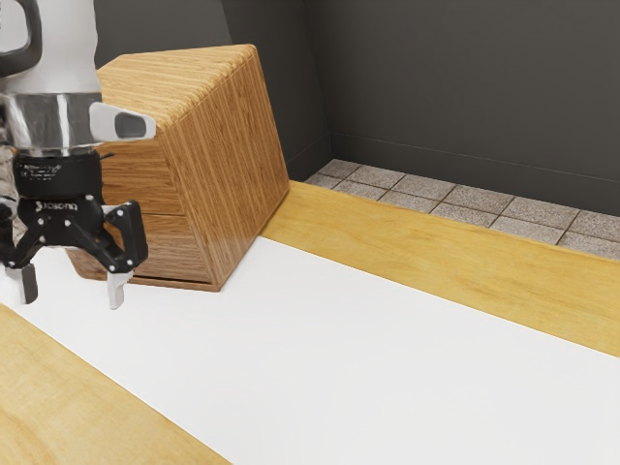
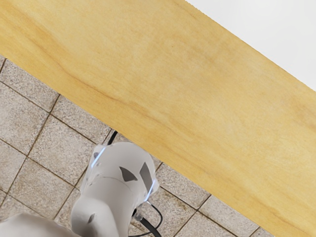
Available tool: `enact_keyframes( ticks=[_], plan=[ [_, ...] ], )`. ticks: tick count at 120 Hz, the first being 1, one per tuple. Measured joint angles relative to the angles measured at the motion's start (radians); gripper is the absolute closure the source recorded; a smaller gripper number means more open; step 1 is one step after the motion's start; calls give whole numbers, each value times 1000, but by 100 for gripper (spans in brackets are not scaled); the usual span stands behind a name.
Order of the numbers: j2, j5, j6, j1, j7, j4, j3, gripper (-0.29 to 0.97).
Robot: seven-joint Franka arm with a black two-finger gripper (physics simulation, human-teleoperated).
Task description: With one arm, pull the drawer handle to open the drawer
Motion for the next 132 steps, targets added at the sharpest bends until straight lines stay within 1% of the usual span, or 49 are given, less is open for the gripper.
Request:
enact_keyframes(
  ticks=[8, 18, 28, 42, 54, 70, 78, 87, 95, 101, 128, 132],
  plan=[
    [-7, -3, 138, 1, -125, -25, -2, 0],
    [-8, -8, 257, 2, -262, -33, 3, 0],
    [-8, -2, 337, 17, -386, -34, 16, 0],
    [-16, 29, 410, 56, -549, -43, 94, 0],
    [-97, 42, 486, 138, -671, -139, 113, 0],
    [-135, 61, 635, 228, -803, -235, 121, 0],
    [-184, 79, 715, 266, -857, -302, 122, 0],
    [-203, 92, 793, 300, -907, -327, 123, 0],
    [-202, 97, 845, 326, -943, -322, 124, 0],
    [-178, 99, 875, 335, -967, -292, 124, 0],
    [-70, 102, 990, 343, -1051, -217, 125, 0],
    [-55, 102, 1001, 343, -1061, -212, 136, 0]
  ],
)
